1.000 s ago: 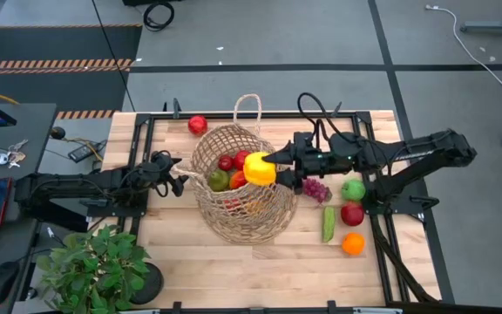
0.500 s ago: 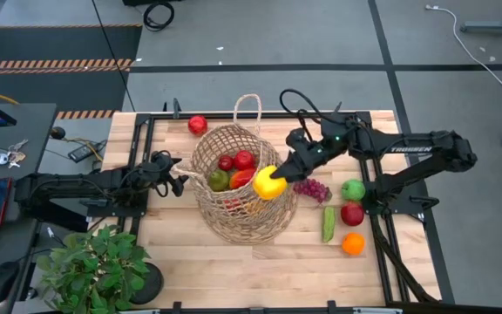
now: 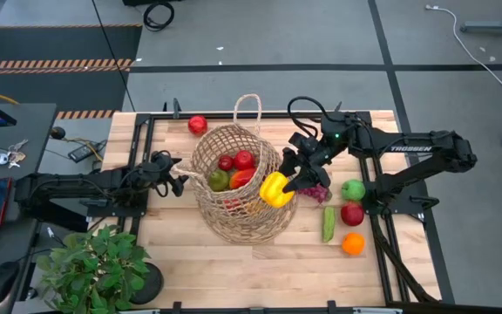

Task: Build produce basket
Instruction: Put the yellow bell pepper into the basket

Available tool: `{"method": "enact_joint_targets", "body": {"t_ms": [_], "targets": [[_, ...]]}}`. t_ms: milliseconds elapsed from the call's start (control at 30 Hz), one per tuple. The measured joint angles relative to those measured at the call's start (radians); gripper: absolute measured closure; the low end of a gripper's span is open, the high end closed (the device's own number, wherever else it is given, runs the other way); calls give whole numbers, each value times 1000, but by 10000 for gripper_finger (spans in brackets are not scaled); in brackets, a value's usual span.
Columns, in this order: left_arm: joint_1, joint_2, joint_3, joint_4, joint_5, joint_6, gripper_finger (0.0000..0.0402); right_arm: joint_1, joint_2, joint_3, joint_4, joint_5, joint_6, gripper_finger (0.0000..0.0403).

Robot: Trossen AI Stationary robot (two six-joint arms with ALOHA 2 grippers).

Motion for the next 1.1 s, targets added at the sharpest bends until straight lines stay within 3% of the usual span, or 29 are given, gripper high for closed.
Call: {"method": "enact_joint_targets", "body": {"t_ms": [200,367,533,667,967,1100], "targets": [[0,0,0,0,0,0,44,-2,0,0,19,2,-8,93],[0,0,0,0,0,0,44,-11,8,1,44,7,-261,93],[0,0,0,0,0,0,44,-14,16,0,20,130,-347,93],[0,0,0,0,0,0,44,-12,17,0,3,157,-414,93],[0,0,0,0,0,0,44,-11,17,0,16,161,-424,93],[0,0,0,0,0,0,44,1,17,0,37,258,-368,93]]}}
